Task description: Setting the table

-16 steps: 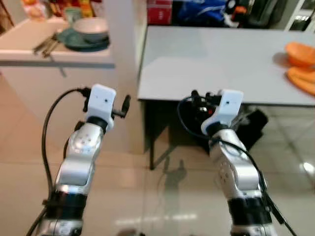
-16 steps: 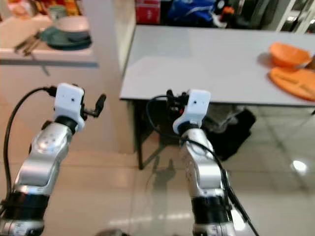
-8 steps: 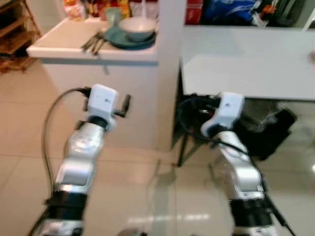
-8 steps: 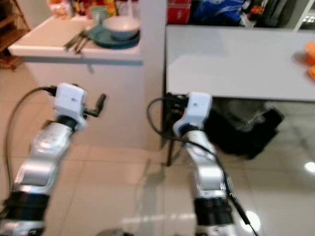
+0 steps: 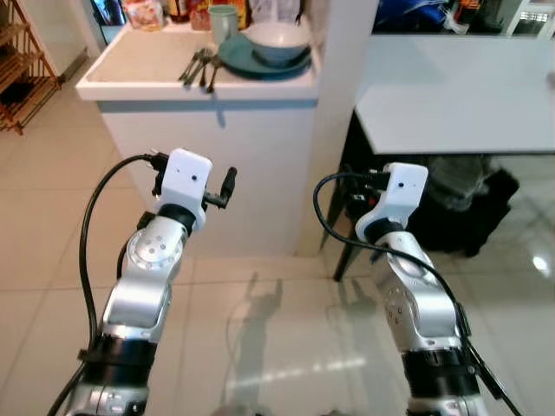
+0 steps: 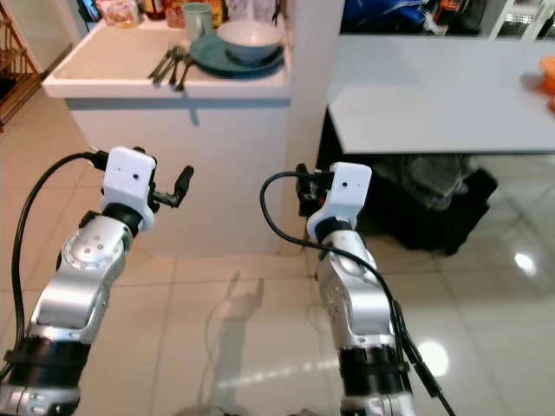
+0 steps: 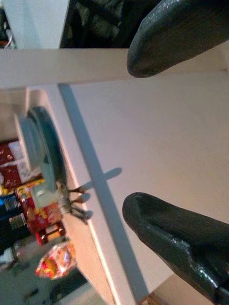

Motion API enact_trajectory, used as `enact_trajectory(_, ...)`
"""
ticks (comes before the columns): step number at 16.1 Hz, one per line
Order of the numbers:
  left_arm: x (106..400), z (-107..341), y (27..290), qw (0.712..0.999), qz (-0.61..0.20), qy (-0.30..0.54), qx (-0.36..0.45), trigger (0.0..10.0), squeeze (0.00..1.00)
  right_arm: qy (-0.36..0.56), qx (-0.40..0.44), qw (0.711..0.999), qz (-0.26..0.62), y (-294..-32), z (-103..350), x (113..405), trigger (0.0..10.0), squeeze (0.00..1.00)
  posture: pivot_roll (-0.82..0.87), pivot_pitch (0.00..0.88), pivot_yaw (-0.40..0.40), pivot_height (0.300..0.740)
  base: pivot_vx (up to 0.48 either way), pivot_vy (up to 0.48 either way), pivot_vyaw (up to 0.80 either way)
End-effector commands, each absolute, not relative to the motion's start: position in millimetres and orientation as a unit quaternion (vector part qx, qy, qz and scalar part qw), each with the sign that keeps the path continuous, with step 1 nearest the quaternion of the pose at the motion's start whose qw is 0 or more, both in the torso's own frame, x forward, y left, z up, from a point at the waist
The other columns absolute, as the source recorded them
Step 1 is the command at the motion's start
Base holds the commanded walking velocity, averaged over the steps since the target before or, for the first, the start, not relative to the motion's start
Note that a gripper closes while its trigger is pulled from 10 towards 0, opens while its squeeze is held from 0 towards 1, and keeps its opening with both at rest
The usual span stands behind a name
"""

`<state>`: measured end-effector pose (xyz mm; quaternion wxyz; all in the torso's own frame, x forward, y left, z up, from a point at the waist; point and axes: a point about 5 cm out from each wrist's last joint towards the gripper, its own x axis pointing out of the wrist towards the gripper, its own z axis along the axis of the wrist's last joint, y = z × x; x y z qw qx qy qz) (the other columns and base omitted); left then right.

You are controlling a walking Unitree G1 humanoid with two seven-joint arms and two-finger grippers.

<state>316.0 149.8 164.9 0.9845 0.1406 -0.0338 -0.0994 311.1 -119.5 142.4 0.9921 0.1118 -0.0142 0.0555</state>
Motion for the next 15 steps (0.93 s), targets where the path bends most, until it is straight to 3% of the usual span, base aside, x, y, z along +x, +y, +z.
enact_trajectory(1,317,169,153,0.984,-0.097,-0.039,0.146,10.0,0.0,-0.021,0.105,0.993,0.049,-122,146,312,10.0,0.0,0.13,0.0,-0.002,0.74,0.0,0.48,0.0)
enact_trajectory(13,319,170,153,0.984,-0.097,-0.041,0.147,10.0,0.0,-0.024,0.103,0.993,0.048,-121,147,313,10.0,0.0,0.13,0.0,-0.001,0.74,0.0,0.48,0.0)
enact_trajectory(15,318,179,153,0.986,-0.085,-0.078,0.121,10.0,0.0,-0.028,0.112,0.992,0.054,-120,148,313,10.0,0.0,0.13,0.0,-0.001,0.74,0.0,0.0,0.0)
